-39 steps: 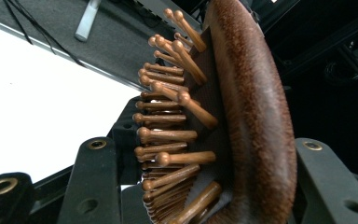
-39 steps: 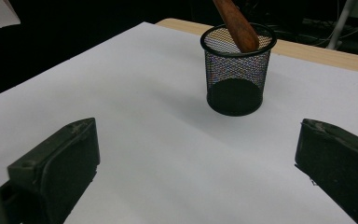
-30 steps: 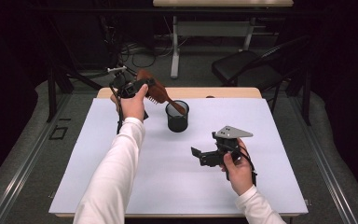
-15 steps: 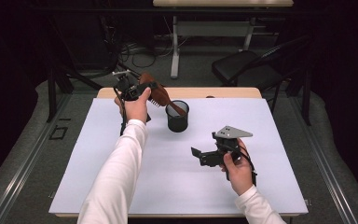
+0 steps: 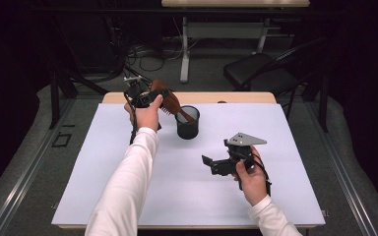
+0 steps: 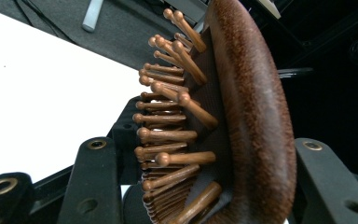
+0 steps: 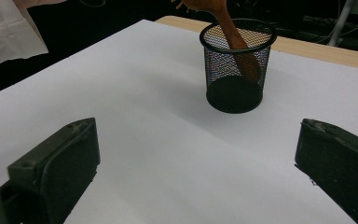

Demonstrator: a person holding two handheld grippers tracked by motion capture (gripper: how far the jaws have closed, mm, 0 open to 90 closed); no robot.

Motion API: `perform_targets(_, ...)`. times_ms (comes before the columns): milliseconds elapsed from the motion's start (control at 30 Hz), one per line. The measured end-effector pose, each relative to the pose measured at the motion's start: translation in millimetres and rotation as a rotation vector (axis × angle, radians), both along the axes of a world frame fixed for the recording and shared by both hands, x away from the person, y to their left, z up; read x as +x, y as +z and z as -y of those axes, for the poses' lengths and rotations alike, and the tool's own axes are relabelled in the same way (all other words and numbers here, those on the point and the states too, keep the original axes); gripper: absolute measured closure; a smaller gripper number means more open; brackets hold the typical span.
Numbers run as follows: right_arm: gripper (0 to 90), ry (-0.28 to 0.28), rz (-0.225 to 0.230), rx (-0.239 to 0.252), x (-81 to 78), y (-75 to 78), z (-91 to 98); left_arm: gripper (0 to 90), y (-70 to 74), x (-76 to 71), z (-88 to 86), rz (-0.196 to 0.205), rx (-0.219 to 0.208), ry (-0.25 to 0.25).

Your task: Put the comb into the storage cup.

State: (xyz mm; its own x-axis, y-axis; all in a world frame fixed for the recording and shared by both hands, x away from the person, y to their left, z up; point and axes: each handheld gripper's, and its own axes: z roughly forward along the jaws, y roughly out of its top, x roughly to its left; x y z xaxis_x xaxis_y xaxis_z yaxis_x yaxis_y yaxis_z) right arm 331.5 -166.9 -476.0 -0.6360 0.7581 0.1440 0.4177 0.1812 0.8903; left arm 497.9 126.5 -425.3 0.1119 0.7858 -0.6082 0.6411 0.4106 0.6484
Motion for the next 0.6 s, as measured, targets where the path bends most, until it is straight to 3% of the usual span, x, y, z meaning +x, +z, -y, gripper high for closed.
perform_targets(600, 0.0, 0.004, 0.002, -0.004, 0.3, -1.0, -0.9, 48.6, -6.9, 1.7, 7.9, -0.008, 0.021, -0.014)
